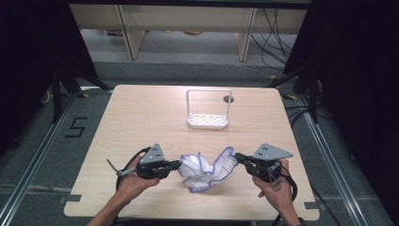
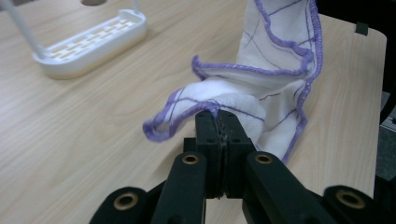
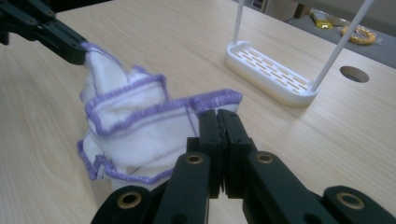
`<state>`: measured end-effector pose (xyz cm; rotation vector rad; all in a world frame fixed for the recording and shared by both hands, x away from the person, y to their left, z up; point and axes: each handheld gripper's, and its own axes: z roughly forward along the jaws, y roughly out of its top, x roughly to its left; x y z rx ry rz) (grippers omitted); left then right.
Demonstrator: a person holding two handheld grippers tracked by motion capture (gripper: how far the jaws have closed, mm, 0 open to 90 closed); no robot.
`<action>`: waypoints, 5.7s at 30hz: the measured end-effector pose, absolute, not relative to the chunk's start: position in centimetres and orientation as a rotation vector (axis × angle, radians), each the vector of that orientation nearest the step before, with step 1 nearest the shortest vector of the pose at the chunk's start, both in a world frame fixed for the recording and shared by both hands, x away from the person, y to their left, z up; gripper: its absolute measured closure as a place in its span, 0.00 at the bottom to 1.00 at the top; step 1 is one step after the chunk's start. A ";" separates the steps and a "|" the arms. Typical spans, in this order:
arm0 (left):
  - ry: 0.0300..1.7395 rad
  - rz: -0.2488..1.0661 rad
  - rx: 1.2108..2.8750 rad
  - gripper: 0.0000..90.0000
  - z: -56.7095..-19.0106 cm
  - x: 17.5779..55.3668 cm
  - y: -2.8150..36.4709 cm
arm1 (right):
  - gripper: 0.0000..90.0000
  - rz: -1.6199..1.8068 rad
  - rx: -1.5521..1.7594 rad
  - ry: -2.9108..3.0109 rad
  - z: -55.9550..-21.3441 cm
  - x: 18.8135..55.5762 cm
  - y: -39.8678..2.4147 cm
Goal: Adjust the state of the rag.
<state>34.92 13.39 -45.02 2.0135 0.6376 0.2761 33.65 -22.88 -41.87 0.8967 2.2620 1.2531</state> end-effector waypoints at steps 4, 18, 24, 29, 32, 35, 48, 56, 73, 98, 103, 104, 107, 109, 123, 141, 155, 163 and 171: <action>0.678 0.315 1.974 0.98 -43.9 34.3 15.9 | 0.99 1.262 0.919 2.263 -41.9 35.0 -22.9; 0.850 0.272 1.999 0.98 -47.7 36.3 18.4 | 0.99 1.077 1.111 2.316 -46.5 44.1 -23.2; 0.879 0.225 2.038 0.97 -50.0 35.3 18.4 | 0.92 0.959 1.197 2.346 -48.7 46.4 -23.6; 0.849 0.205 2.064 0.97 -50.3 34.8 17.9 | 0.73 0.921 1.171 2.305 -46.8 44.3 -23.9; 0.826 0.220 2.088 0.97 -50.1 34.7 17.8 | 0.70 1.011 1.126 2.318 -45.3 41.3 -23.7; 0.851 0.219 2.049 0.97 -50.1 34.7 17.8 | 0.70 1.079 1.062 2.377 -44.8 37.8 -22.9; 0.842 0.237 2.061 0.97 -50.1 34.6 18.2 | 0.74 1.116 0.945 2.594 -47.3 30.8 -19.0; 0.847 0.235 2.056 0.97 -50.1 34.6 18.2 | 0.77 1.051 0.915 2.656 -48.9 30.3 -17.5; 0.817 0.215 2.068 0.97 -49.8 33.3 18.1 | 0.99 1.049 0.855 2.604 -47.0 30.1 -21.2; 0.872 0.209 1.998 0.58 -48.0 35.3 17.1 | 0.73 1.050 1.096 2.414 -46.3 30.2 -26.6; 0.896 0.216 2.006 0.57 -47.9 39.8 14.6 | 0.72 1.072 1.099 2.396 -46.2 30.8 -27.0; 0.888 0.203 2.016 0.57 -48.1 40.6 14.2 | 0.72 1.076 1.108 2.403 -46.3 30.7 -27.0; 0.906 0.220 2.038 0.58 -48.7 41.7 13.2 | 0.72 1.080 1.104 2.409 -46.3 30.6 -27.0; 0.910 0.172 2.054 0.62 -49.7 42.8 12.1 | 0.71 1.079 1.108 2.400 -46.3 30.6 -27.1; 0.597 0.340 2.161 0.94 -48.1 37.5 5.2 | 0.71 1.097 1.140 2.396 -46.4 30.4 -27.3; 0.683 0.263 1.992 0.65 -44.7 37.3 8.7 | 0.68 1.095 1.118 2.403 -46.8 30.4 -27.5; 0.749 0.087 2.098 0.56 -49.1 40.7 7.3 | 0.66 1.082 1.126 2.419 -46.9 30.5 -27.4; 0.729 0.148 2.038 0.95 -47.5 41.6 8.3 | 0.66 1.091 1.126 2.412 -46.9 30.5 -27.5; 0.817 0.384 2.103 0.94 -45.5 45.7 12.3 | 0.67 1.094 1.157 2.407 -46.8 30.4 -27.4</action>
